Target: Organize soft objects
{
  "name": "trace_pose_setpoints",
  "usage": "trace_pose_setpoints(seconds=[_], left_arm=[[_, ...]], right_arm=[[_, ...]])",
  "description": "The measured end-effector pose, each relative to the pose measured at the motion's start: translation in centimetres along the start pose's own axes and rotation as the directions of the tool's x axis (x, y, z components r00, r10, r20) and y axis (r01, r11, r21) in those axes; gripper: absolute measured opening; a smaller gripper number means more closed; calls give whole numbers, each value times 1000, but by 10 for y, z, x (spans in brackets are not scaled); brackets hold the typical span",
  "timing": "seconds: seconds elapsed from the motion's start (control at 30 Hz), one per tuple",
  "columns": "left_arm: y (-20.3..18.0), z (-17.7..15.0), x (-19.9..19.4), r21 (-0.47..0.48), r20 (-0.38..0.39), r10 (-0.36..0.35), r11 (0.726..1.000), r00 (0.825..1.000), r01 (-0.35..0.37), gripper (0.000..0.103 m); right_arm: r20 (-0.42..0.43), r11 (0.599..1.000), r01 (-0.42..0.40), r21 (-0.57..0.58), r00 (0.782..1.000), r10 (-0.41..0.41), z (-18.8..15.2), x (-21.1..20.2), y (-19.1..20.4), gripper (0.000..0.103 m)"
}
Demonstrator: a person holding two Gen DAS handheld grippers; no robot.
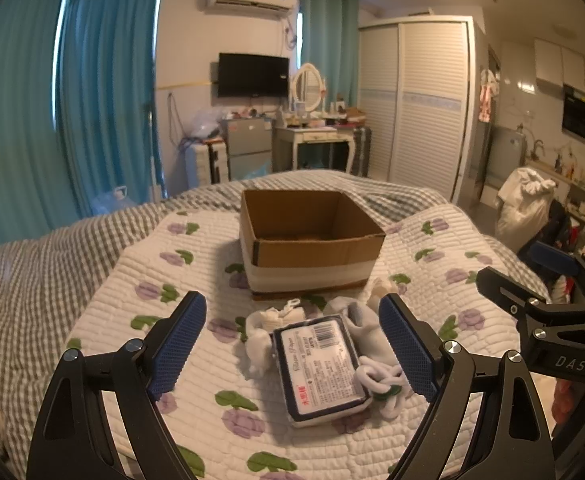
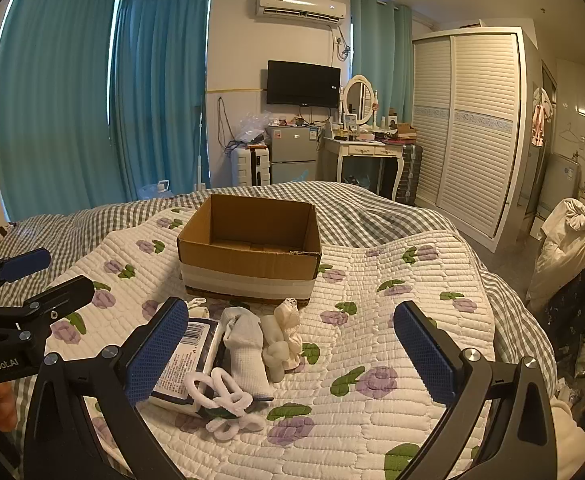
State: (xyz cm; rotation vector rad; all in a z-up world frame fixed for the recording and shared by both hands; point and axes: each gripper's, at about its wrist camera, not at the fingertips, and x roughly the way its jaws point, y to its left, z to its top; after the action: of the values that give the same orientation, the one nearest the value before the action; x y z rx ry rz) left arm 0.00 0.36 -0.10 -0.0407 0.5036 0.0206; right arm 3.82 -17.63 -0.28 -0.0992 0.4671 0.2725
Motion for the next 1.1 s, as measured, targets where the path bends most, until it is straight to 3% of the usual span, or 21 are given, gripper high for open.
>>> trace_pose_setpoints(seconds=[1.1], left_arm=[[1, 3, 1, 3, 0, 4, 1000, 1000, -4, 89]], right_arm=[[-2, 1000, 2, 2, 1000, -2, 2, 3, -1, 103]])
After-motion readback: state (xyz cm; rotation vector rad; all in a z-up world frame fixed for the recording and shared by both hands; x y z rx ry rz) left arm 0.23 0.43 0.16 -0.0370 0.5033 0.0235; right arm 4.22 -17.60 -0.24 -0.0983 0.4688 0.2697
